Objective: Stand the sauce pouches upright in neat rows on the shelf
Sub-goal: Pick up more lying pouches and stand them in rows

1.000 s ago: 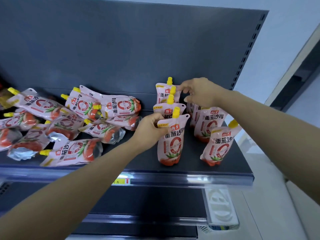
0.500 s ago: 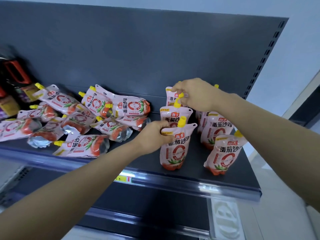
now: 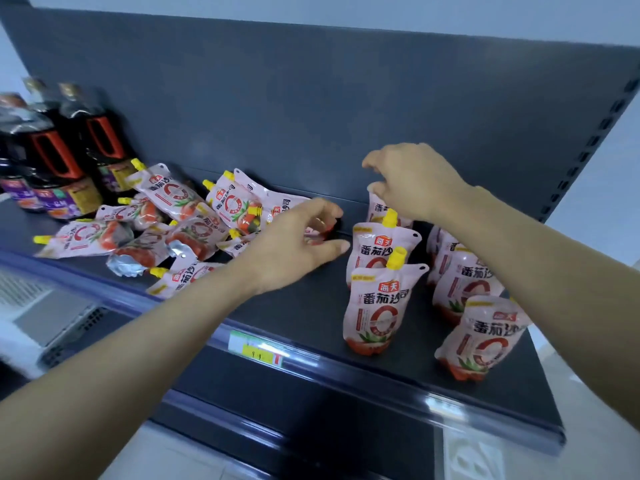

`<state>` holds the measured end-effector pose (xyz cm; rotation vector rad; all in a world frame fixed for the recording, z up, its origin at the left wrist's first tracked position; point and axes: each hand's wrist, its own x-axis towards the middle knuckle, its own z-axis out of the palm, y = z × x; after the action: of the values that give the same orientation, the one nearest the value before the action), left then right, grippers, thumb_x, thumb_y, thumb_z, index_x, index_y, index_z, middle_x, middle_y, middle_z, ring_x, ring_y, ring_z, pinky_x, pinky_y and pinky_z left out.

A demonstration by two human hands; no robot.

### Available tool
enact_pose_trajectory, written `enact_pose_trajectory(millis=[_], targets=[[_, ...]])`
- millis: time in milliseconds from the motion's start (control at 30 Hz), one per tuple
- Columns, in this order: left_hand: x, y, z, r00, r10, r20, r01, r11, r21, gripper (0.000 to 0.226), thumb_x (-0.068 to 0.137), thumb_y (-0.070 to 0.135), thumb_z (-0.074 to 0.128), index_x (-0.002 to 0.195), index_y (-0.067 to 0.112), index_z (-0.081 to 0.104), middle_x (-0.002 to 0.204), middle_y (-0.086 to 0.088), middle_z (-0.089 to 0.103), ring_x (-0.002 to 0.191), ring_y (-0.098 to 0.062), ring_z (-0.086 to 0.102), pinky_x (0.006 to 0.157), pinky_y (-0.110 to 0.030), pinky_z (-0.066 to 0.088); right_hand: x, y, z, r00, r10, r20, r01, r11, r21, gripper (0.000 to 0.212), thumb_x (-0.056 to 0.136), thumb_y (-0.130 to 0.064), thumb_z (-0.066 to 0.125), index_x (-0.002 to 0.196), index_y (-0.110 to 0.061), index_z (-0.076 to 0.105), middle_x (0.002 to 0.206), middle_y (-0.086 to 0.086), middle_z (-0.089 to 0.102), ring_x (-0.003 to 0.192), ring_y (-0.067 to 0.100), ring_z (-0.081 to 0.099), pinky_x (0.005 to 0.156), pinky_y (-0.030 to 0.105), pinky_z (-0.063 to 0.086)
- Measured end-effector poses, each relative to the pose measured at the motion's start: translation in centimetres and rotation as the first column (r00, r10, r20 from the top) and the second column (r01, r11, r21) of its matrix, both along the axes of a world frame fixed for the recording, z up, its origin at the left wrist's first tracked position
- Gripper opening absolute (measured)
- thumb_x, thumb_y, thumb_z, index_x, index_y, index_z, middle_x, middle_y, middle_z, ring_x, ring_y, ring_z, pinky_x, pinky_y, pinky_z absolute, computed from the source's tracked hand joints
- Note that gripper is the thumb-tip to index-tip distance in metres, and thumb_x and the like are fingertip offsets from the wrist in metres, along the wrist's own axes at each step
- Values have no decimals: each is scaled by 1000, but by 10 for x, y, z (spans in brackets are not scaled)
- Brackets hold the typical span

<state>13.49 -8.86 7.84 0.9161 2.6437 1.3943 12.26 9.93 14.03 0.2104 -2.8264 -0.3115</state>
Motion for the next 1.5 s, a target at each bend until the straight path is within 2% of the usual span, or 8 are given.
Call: enact_pose_trajectory(millis=[133,300,433,700,967,1200,1367,1500], targets=[[-23,-34,17,930,165,-328,-190,981,-44,35,86,23,63,120,17,55,119,4,57,105,-3,50,88,-10,32,-15,-28,7,997,48,-58,-46,998,45,35,96,-27,52,127,-11,55,117,11,63,109,34,59,93,42,43],[-61,-75,30,714,378,-590,-363,920,150,28,86,14,59,112,5,59,113,-11,60,107,-23,57,91,-16,34,-42,-67,13,992,84,-94,-78,995,67,34,96,-26,51,125,-9,55,117,12,63,108,34,59,94,44,45],[-100,-105,24,730,365,-578,-357,925,133,27,86,12,59,111,3,58,114,-13,59,106,-25,57,91,-20,36,-82,-104,9,995,92,-45,-89,994,57,31,95,-25,52,122,-9,57,115,11,64,106,33,60,93,44,46],[-179,-146,-16,842,171,-511,-262,959,-111,33,86,16,61,117,5,57,117,-14,56,107,-32,55,95,-45,44,-167,-155,-40,981,65,185,-83,992,94,36,91,-12,54,127,-14,55,119,9,63,112,31,56,93,45,47],[-230,-157,-59,894,34,-446,-185,936,-299,34,86,18,61,118,7,56,118,-13,56,106,-34,52,97,-43,38,-204,-157,-102,893,-73,444,33,995,97,53,87,-9,50,136,-27,47,131,10,48,119,32,45,95,46,44],[-249,-151,-81,925,-51,-377,-108,915,-389,36,84,19,61,118,7,56,119,-12,56,111,-33,51,97,-43,38,-210,-154,-113,889,-78,451,86,996,2,52,86,-12,57,134,-29,48,130,5,36,117,27,32,95,35,33],[-248,-140,-91,926,-148,-347,-22,897,-442,34,85,23,60,116,8,57,115,-10,57,106,-30,53,90,-39,40,-216,-151,-115,901,-21,433,52,997,-60,24,86,-14,55,106,-27,59,124,1,44,114,26,33,98,40,33],[-249,-131,-90,926,-178,-332,13,895,-445,34,87,23,58,117,6,57,115,-12,58,107,-30,53,89,-38,41,-210,-131,-96,900,-72,429,157,974,-165,15,91,-23,53,81,-31,44,107,4,51,107,30,37,97,43,36]])
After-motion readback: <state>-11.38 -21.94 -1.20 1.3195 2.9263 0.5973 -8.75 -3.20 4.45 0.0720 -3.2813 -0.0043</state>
